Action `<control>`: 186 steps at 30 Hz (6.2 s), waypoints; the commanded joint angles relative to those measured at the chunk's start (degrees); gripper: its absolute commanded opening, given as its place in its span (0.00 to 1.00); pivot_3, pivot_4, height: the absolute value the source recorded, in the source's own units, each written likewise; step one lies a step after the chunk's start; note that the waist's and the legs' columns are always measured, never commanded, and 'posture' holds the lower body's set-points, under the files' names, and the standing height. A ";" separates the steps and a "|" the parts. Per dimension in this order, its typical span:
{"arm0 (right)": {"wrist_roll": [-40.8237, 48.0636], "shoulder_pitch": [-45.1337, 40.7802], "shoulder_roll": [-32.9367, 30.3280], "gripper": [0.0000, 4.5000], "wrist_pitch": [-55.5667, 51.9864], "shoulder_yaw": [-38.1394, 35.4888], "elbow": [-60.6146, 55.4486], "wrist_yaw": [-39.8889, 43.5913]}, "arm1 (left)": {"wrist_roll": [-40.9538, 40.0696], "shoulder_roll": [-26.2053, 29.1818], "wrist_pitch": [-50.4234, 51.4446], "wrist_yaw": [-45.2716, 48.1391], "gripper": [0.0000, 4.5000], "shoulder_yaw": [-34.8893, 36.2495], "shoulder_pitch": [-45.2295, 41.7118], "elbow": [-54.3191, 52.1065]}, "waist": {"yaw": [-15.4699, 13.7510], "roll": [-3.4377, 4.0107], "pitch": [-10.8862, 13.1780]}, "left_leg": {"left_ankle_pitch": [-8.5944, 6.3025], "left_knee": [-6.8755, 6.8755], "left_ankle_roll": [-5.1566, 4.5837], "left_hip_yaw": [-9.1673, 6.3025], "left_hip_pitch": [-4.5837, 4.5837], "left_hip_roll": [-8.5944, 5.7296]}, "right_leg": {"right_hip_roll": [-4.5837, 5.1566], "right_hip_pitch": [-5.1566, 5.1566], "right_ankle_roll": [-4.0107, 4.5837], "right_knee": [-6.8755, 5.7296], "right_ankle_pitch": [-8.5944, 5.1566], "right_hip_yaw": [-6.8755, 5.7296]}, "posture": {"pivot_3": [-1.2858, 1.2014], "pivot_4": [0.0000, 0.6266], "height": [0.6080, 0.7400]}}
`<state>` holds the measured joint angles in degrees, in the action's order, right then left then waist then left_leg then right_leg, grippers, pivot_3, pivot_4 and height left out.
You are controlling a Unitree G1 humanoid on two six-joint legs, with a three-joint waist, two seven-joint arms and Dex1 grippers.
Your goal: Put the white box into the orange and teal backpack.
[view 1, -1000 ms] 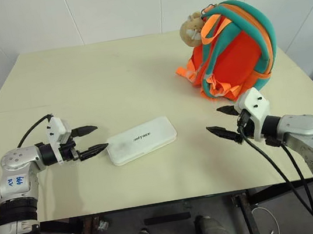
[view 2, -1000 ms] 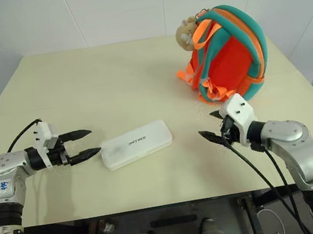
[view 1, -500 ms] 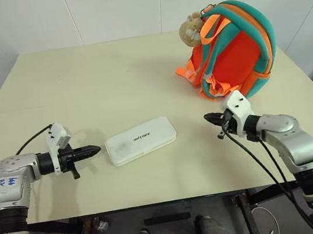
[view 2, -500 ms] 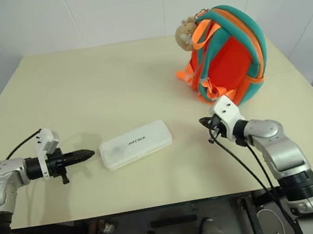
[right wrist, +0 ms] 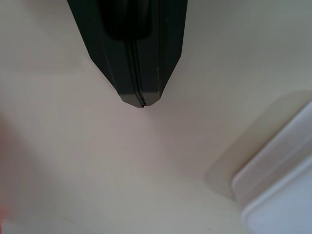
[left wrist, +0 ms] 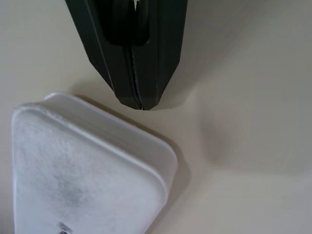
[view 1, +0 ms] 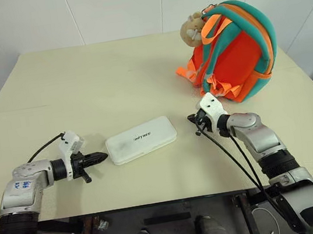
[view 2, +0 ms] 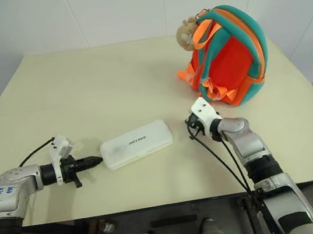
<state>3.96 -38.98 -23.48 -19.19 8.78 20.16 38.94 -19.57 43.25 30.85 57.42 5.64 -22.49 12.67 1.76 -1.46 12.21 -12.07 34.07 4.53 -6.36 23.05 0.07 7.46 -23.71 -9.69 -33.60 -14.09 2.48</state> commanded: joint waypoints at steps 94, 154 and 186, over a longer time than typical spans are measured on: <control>9.76 7.79 -13.73 0.00 -21.37 4.33 -34.26 23.63 | -4.98 -3.58 0.83 5.51 0.01 -3.12 0.66 -8.93 | -0.16 -0.01 0.00 | -0.04 -0.01 0.06 -0.01 0.05 0.00 | 0.01 -0.01 0.02 0.11 -0.02 -0.02 | 0.52 0.24 1.00; 7.09 13.73 -29.04 0.94 -16.70 -4.13 -29.04 17.53 | -14.06 0.21 36.04 -2.10 0.81 0.46 -12.53 -6.13 | -0.07 -0.03 0.01 | -0.07 0.13 0.05 0.00 0.09 -0.03 | 0.03 0.01 -0.03 0.11 -0.09 -0.01 | 0.52 0.24 1.00; 6.17 12.46 -22.34 1.00 -17.76 -1.42 -29.50 13.43 | -45.66 -6.81 61.65 -30.46 0.99 -0.01 -17.07 21.06 | -1.09 0.06 -0.07 | -0.06 0.40 0.04 -0.03 -0.05 -0.11 | 0.09 0.24 -0.04 0.04 -0.10 0.00 | 0.52 0.24 1.00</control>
<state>10.17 -25.59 -46.03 -36.79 7.69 -7.66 52.64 -66.20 37.67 92.46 30.08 6.53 -40.29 32.50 0.67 -1.40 12.14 -12.13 34.53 4.57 -6.39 22.99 -0.04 7.55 -23.45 -9.73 -33.56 -14.20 2.48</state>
